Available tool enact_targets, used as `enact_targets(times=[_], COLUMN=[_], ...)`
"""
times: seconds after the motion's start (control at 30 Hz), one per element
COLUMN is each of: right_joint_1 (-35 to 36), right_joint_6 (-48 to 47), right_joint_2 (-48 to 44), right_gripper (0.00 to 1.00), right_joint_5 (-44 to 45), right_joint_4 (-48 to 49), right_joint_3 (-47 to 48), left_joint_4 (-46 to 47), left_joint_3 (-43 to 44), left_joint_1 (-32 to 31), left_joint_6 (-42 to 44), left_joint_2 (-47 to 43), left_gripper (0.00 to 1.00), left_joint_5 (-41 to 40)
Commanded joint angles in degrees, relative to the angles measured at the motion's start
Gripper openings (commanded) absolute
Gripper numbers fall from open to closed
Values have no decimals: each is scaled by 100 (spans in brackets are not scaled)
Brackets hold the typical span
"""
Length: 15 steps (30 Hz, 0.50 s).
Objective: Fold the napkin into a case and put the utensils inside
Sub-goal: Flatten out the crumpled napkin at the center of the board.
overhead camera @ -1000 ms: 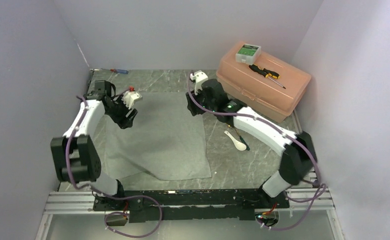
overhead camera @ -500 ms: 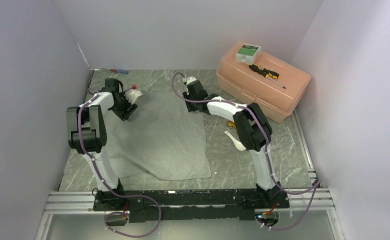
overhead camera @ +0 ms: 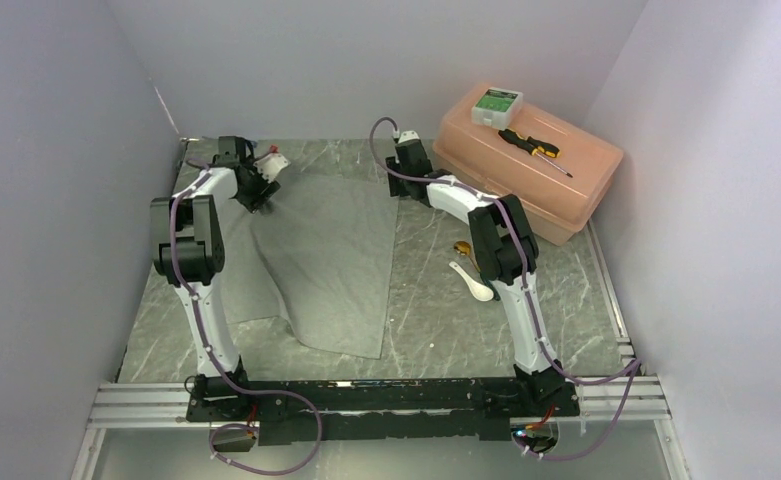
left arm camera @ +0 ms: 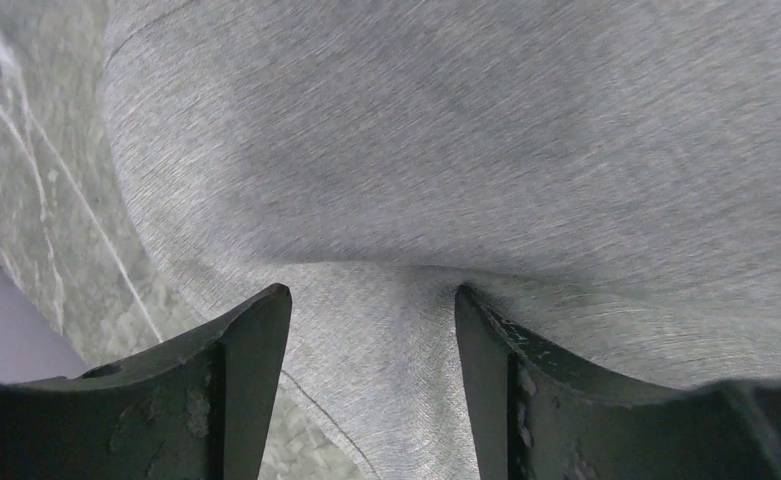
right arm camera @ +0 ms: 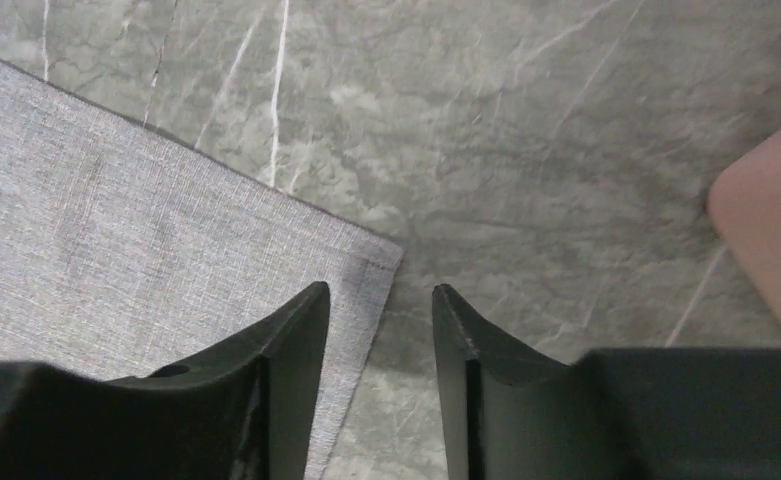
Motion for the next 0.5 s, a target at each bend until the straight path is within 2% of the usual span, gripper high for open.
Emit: enact_targets(times=[0.0, 0.1, 0.17, 0.2, 0.33, 0.47], right_joint_1=[28, 48, 51, 78, 275, 446], right_joint_6=[61, 189, 264, 290, 282, 271], right_joint_2=[-352, -525, -507, -509, -591, -309], right_gripper=[57, 63, 60, 56, 22, 0], right_joint_5=[145, 132, 58, -7, -451, -467], right_joint_4=[190, 374, 352, 372, 741, 515], right_joint_3=[119, -98, -52, -56, -313, -118], left_joint_4=[-994, -1324, -1548, -1828, -2591, -3061], left_joint_3=[-102, -585, -684, -604, -142, -272], left_joint_1=[-147, -98, 5, 90, 439, 736], left_joint_6=[140, 617, 697, 675, 493, 741], left_joint_2=[-306, -1029, -1439, -1580, -1960, -2259], left_gripper=[70, 80, 85, 92, 94, 94], left_joint_5=[723, 896, 996, 1095, 1497, 1679])
